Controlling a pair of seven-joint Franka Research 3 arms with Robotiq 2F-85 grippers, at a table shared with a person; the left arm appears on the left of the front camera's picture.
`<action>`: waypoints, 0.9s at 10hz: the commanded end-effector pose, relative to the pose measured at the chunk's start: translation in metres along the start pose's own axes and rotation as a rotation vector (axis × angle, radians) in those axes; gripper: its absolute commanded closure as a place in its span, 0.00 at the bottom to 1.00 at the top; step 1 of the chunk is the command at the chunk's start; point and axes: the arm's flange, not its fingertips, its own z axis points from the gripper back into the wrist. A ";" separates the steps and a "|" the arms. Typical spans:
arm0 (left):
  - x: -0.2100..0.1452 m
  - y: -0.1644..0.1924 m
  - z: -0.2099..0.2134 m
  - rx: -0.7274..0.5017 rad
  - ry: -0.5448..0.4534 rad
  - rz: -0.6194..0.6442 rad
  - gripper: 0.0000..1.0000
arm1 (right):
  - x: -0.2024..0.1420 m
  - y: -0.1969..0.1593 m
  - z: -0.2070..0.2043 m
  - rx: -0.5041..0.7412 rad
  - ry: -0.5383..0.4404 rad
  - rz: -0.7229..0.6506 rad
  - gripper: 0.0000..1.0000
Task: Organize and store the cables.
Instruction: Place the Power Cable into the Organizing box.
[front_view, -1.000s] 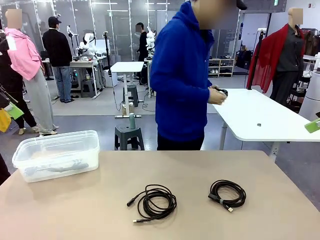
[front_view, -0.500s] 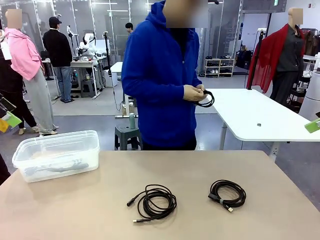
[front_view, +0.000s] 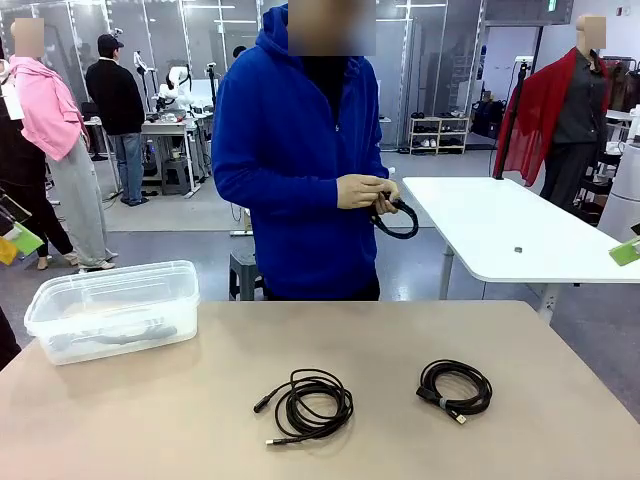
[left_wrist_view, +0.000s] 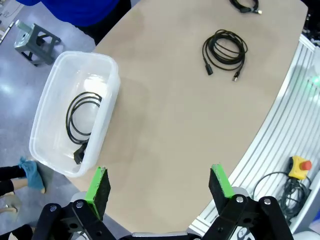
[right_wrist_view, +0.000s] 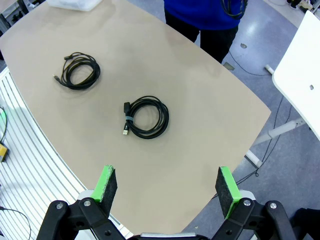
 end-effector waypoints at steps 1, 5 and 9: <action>0.004 0.001 0.001 0.007 0.014 0.015 0.00 | -0.001 -0.001 0.000 0.005 -0.004 0.005 0.00; 0.004 0.001 0.001 0.007 0.014 0.015 0.00 | -0.001 -0.001 0.000 0.005 -0.004 0.005 0.00; 0.004 0.001 0.001 0.007 0.014 0.015 0.00 | -0.001 -0.001 0.000 0.005 -0.004 0.005 0.00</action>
